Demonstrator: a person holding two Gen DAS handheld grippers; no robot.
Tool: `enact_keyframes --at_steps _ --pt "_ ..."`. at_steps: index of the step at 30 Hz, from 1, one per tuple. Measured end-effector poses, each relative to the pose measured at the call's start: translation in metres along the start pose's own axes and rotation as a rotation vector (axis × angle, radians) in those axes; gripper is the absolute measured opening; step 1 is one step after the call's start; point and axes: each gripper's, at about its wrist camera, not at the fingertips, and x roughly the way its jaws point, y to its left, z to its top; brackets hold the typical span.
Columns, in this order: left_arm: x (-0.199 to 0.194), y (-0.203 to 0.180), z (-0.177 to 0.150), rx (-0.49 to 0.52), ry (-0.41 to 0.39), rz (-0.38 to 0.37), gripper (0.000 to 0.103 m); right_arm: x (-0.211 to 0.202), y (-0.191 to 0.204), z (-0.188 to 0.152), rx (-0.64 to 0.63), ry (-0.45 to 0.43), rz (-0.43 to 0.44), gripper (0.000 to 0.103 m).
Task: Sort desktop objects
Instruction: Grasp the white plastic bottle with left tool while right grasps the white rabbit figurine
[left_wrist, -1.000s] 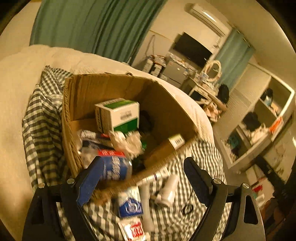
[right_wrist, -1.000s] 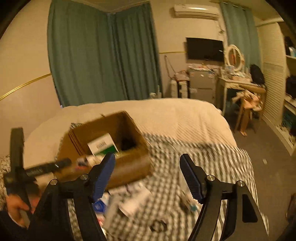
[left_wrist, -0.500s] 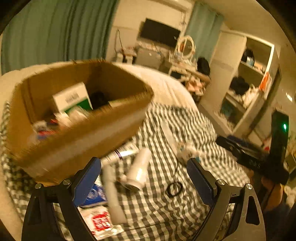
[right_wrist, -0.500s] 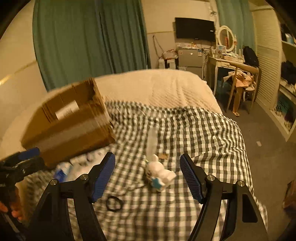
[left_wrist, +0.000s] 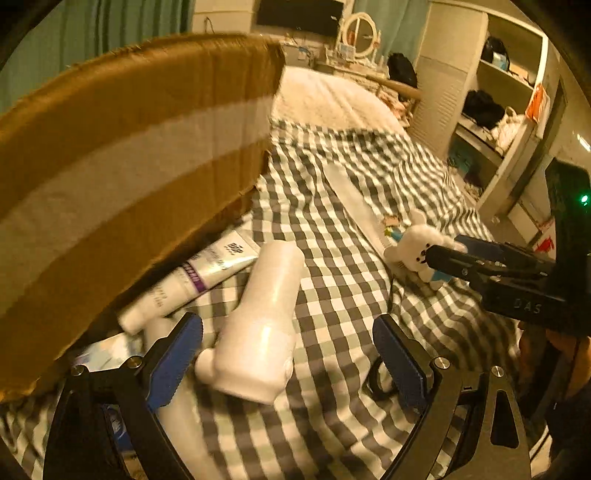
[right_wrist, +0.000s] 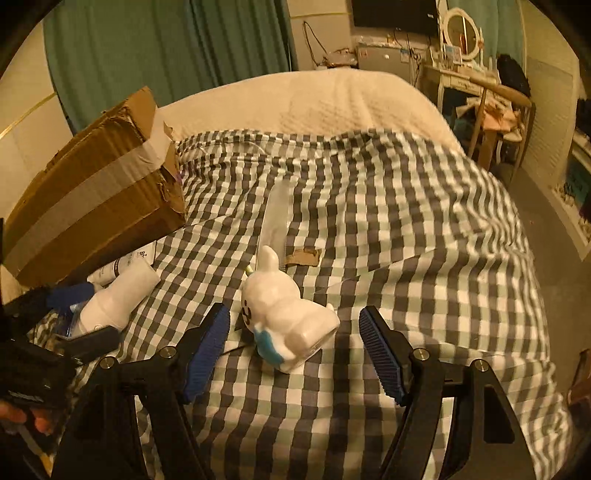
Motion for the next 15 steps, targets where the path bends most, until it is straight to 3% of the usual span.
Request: enact_keyframes --at_steps 2,6,7,8,9,11,15 --pt "0.006 -0.001 0.001 0.012 0.003 -0.004 0.093 0.005 0.001 -0.001 -0.003 0.005 -0.002 0.072" --pt "0.015 -0.004 0.001 0.054 0.038 0.012 0.074 0.014 0.002 -0.001 -0.007 0.04 -0.018 0.072" --pt "0.016 -0.004 0.0 0.067 0.039 0.025 0.071 0.017 0.002 -0.002 -0.005 0.054 -0.015 0.065" --pt "0.015 -0.004 0.0 0.071 0.038 0.029 0.065 0.019 0.003 -0.001 -0.003 0.066 -0.014 0.058" --pt "0.014 -0.003 -0.001 0.072 0.038 0.032 0.055 0.02 0.003 -0.001 0.002 0.071 -0.014 0.058" --pt "0.013 0.002 0.0 0.062 0.045 0.036 0.044 0.018 0.005 0.0 0.005 0.07 -0.012 0.058" --pt "0.009 0.007 0.001 0.034 0.05 0.012 0.044 0.012 0.011 0.003 -0.005 0.06 -0.008 0.058"
